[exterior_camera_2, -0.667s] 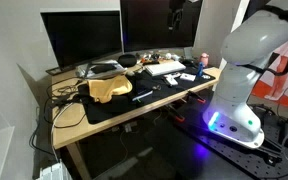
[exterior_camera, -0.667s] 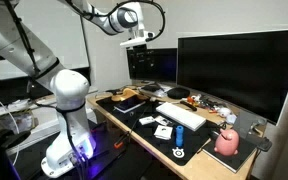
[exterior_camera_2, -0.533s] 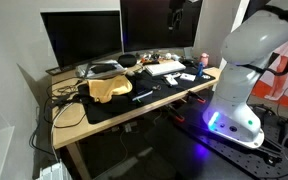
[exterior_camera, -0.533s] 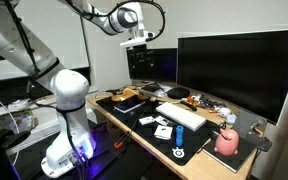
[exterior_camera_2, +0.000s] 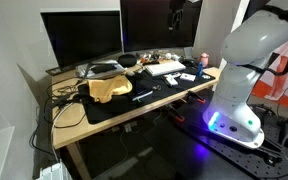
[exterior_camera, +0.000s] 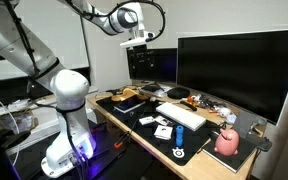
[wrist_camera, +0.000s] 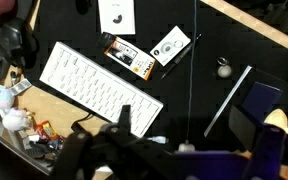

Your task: Pick up and then put down the blue object

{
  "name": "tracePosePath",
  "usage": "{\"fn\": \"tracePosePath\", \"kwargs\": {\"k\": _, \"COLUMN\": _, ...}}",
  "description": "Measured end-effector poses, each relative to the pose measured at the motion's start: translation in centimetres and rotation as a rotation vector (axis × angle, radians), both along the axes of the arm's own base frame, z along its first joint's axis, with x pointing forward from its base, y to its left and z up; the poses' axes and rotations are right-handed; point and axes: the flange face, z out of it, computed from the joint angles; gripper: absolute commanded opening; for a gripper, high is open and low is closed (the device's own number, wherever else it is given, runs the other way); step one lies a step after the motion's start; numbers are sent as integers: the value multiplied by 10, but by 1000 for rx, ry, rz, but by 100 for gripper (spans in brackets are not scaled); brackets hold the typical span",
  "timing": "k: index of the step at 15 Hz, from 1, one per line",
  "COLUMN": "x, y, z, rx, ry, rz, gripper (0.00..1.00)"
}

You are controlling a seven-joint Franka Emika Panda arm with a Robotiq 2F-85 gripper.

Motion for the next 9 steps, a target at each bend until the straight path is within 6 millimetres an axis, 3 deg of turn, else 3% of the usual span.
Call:
{"fn": "tracePosePath", "kwargs": {"k": 4, "x": -9, "y": -17, "z": -15, "rx": 22, "ry": 28, "rz": -47, "gripper": 100}}
{"fn": "tracePosePath", "kwargs": {"k": 9, "x": -33, "y": -58, "z": -38, "rx": 27, "ry": 73, "rz": -145, "gripper": 100}}
